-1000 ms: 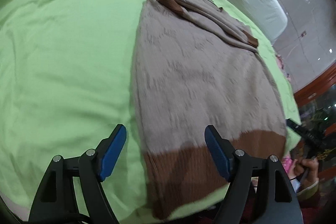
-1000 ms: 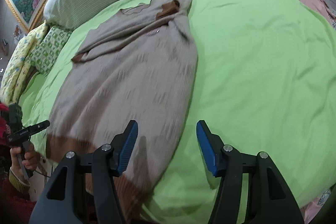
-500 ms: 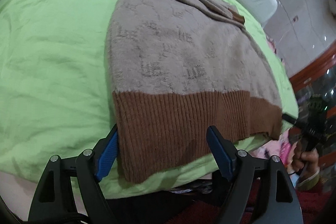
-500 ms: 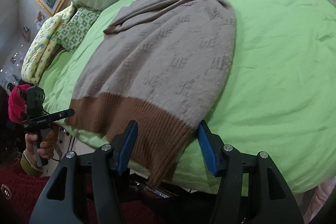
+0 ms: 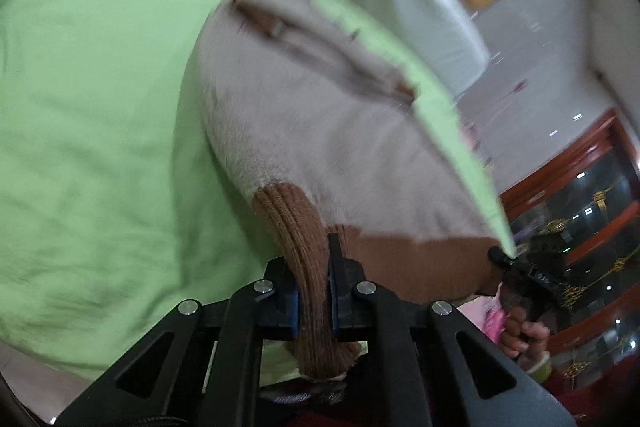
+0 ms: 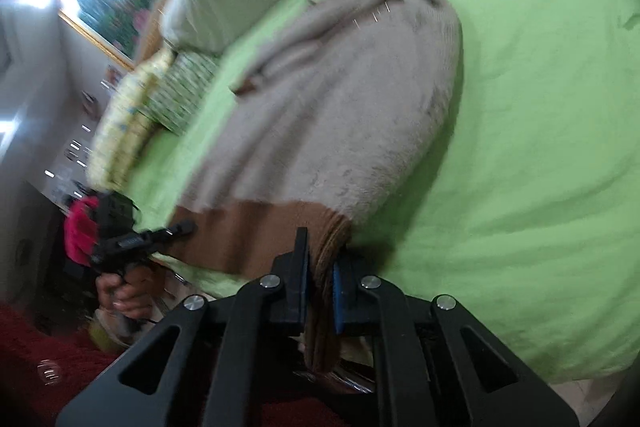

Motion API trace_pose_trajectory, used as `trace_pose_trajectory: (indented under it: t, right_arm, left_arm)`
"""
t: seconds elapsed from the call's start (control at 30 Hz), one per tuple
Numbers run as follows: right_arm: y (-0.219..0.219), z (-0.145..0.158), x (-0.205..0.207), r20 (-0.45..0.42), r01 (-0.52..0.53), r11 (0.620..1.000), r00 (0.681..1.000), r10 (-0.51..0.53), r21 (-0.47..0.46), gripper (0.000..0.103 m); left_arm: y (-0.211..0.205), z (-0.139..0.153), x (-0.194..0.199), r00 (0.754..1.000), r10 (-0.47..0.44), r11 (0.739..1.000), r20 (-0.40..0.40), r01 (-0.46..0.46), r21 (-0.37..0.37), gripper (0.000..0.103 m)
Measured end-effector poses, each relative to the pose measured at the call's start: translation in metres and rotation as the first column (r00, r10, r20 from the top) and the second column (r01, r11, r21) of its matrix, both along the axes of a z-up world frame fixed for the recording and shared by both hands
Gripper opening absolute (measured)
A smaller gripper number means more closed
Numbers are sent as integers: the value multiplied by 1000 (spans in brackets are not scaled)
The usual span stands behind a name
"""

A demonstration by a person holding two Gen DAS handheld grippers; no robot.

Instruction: Fold small clothes

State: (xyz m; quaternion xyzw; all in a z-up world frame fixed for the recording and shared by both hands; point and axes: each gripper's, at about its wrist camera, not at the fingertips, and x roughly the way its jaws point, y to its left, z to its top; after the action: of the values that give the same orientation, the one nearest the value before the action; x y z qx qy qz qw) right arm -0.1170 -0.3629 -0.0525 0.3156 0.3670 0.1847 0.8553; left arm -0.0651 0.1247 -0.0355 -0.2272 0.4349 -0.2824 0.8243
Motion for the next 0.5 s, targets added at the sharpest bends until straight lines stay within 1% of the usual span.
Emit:
trace_pose_trajectory:
  t: [0.07, 0.1, 0.2, 0.27, 0.33, 0.4, 0.5]
  right_arm:
    - [-15, 14, -13, 78, -10, 994, 997, 2, 107, 9]
    - [-23, 22, -18, 121, -27, 986, 993, 7, 166, 9]
    - [-36, 40, -25, 192, -34, 974, 981, -10, 223, 9]
    - [-42, 48, -22, 234, -36, 958, 972, -33, 284, 9]
    - [-42, 52, -16, 259, -45, 949, 965, -40, 313, 9]
    - [-36, 58, -5, 280, -60, 950, 960, -29, 305, 9]
    - [-32, 67, 19, 300, -82, 957, 954, -6, 280, 9]
  left_arm:
    - [8, 20, -3, 999, 16, 999, 52, -13, -48, 8]
    - [10, 26, -2, 998, 21, 998, 65, -17, -68, 8]
    - [15, 48, 4, 993, 51, 990, 107, -36, -137, 8]
    - [10, 58, 11, 989, 59, 986, 132, -37, -163, 8]
    - [4, 68, 20, 984, 64, 983, 164, -34, -178, 8]
    - [2, 73, 33, 983, 53, 982, 178, -19, -187, 8]
    - [-7, 79, 57, 980, 46, 989, 194, -17, -150, 8]
